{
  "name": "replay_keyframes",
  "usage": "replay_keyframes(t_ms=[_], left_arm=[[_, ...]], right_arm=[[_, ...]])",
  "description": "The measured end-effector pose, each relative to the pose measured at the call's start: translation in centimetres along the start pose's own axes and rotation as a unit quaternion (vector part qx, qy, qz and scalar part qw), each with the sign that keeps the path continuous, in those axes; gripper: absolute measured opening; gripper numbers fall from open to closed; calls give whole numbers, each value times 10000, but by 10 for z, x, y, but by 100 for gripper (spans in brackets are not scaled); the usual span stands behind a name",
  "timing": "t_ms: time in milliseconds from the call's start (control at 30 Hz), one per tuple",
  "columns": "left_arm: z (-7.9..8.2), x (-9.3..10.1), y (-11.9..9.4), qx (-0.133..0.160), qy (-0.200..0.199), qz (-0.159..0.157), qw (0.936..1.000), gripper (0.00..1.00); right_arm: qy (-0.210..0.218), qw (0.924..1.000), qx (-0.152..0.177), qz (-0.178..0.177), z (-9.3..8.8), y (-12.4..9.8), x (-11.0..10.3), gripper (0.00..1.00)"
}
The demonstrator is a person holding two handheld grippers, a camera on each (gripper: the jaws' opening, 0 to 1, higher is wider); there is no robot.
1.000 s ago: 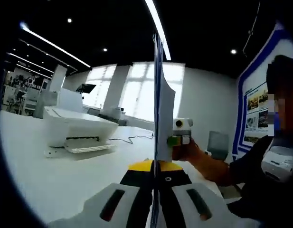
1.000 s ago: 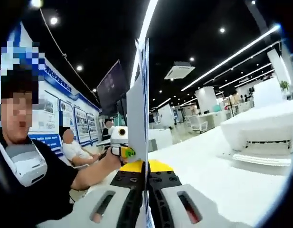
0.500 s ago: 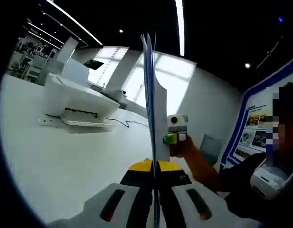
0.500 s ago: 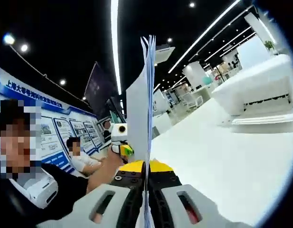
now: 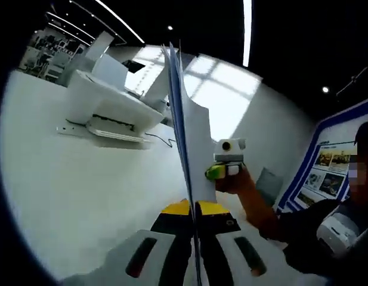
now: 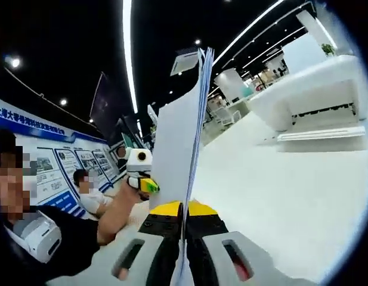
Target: Organize the stack of printing papers by aligning and flattening the scattered papers on the table
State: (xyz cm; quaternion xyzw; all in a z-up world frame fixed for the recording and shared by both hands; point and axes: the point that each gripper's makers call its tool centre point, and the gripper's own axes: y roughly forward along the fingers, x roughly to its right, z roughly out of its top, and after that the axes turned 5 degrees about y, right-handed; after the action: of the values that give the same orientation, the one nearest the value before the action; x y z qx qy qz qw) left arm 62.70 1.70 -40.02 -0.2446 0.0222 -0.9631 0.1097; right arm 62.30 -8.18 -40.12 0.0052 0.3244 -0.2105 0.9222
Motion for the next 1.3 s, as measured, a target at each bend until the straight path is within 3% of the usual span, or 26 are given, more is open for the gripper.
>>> replay_keyframes(t_ms=[333,700,1300], left_arm=[[-9,-24,2,-274,-55,313,9991,7],[-31,-32,9,-646,83,728,9952,7],[-55,-50,11,-1246,156,1139,9855,8]], right_arm=[[-151,9987,-237,-433,-16,7,17,0],[-323,9942,-554,-864,-30,12,37,0],[-336,9871,-1029,-1180,-48,5,53,0]])
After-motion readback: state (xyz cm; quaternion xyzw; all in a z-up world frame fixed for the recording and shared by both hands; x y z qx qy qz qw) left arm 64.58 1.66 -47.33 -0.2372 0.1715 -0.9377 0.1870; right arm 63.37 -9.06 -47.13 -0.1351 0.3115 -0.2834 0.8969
